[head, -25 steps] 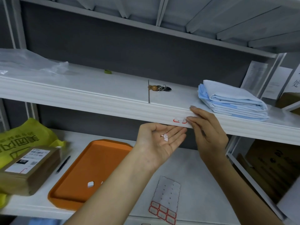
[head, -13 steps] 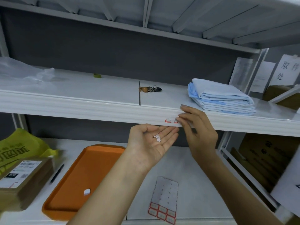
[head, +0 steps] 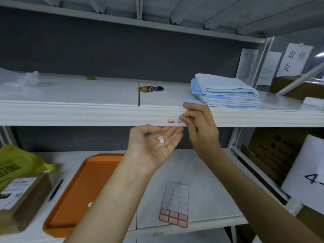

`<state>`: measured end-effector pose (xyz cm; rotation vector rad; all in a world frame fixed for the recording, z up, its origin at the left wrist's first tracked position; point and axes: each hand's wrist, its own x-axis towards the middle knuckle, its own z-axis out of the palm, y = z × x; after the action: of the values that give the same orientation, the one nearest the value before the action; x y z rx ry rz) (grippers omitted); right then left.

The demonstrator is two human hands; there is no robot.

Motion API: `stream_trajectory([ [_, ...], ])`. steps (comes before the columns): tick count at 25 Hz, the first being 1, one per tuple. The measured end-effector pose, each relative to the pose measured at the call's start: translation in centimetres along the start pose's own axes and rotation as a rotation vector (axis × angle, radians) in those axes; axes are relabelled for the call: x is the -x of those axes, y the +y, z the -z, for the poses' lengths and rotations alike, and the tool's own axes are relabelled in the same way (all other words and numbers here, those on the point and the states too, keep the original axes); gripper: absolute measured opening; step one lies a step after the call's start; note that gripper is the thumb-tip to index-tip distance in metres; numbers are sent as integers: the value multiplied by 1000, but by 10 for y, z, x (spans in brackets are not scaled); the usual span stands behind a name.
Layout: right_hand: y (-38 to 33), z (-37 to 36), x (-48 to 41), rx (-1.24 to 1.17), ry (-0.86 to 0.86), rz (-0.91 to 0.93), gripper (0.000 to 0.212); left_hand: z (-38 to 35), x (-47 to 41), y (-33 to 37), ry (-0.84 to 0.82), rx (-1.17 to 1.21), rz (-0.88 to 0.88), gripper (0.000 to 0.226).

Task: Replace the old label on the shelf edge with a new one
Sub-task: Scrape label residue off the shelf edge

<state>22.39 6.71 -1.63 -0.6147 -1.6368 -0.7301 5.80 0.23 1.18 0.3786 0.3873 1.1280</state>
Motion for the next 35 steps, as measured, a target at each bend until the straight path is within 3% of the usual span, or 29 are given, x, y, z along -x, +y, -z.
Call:
stream_trajectory([
  [6,-2,5,1,-51,-9,-52,18,0,0,2,-3,16,17,45],
  [15,-4,5,-1,-14,-36,-35,6,1,0,2,2,6,23,44],
  [22,-9,8,1,-47,-29,-75,16,2,0,2,-5,15,41,43],
  [28,-21,14,-7,-31,-66,-114,8,3,1,3,-24,7,38,41],
  [31,-42,23,-12,-116,-157,-153,9,5,3,1,-53,29,51,44],
  [35,-75,30,-9,-256,-417,-279,6,7,6,4,-88,18,93,45],
])
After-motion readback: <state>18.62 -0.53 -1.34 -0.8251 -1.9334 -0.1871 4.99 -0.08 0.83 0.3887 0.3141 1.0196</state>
